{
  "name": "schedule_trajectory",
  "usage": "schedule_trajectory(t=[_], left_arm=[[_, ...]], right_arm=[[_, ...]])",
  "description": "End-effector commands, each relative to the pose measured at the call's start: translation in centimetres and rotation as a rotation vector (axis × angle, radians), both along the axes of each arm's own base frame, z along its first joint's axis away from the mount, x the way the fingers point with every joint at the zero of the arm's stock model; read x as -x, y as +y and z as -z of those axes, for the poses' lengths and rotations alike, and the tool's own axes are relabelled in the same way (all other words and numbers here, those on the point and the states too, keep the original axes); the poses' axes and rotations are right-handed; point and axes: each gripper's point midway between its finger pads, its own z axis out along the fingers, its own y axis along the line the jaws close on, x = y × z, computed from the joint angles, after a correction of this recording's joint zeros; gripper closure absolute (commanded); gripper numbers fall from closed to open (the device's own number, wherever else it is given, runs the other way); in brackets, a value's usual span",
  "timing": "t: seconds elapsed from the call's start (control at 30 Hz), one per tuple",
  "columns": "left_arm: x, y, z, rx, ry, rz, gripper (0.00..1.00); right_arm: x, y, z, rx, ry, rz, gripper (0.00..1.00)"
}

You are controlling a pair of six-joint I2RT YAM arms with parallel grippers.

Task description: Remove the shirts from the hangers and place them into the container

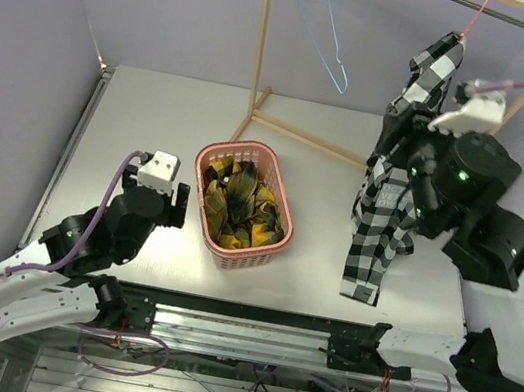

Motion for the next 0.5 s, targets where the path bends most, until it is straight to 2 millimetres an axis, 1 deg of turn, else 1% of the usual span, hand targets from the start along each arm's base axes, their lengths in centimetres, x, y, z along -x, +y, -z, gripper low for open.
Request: schedule_trajectory(t=[0.0, 0.1, 0.17, 0.23, 0.27, 0.33, 0.4, 0.47], left_arm=[[0.0, -0.1, -0.7, 0.019, -0.011, 0.002, 0.18], [0.0, -0.1, -0.7, 0.022, -0.012, 0.003, 0.18], [0.1, -0.1, -0.8, 0.025, -0.013, 0.006, 0.18], [0.1, -0.2, -0.7, 0.025, -0.012, 0.01, 0.18], [0.1, -0.2, -0.7, 0.025, -0.012, 0.011, 0.18], [0.1, -0.2, -0.7, 0.023, -0.01, 0.009, 0.18], [0.1, -0.1, -0.7, 0.027, -0.009, 0.008, 0.18], [0.2, -0.1, -0.7, 0.032, -0.011, 0.007, 0.18]], right_arm=[[-1.0, -1.0, -0.7, 0.124, 0.035, 0.089, 0.47], [-1.2, -0.8, -2.9, 0.121, 0.011, 0.083, 0.46], [-2.1, 0.3, -3.4, 0.155, 0.015, 0.072, 0.43], [-3.1, 1.7, -3.2, 0.196, 0.026, 0.055, 0.42], [-3.8, 2.5, -2.7, 0.223, 0.042, 0.044, 0.41], [-5.7, 3.3, -1.4, 0.272, 0.086, 0.049, 0.39], [-8.8, 2.3, 0.2, 0.266, 0.146, 0.028, 0.37], [-11.1, 0.7, 1.6, 0.219, 0.186, 0.019, 0.36]])
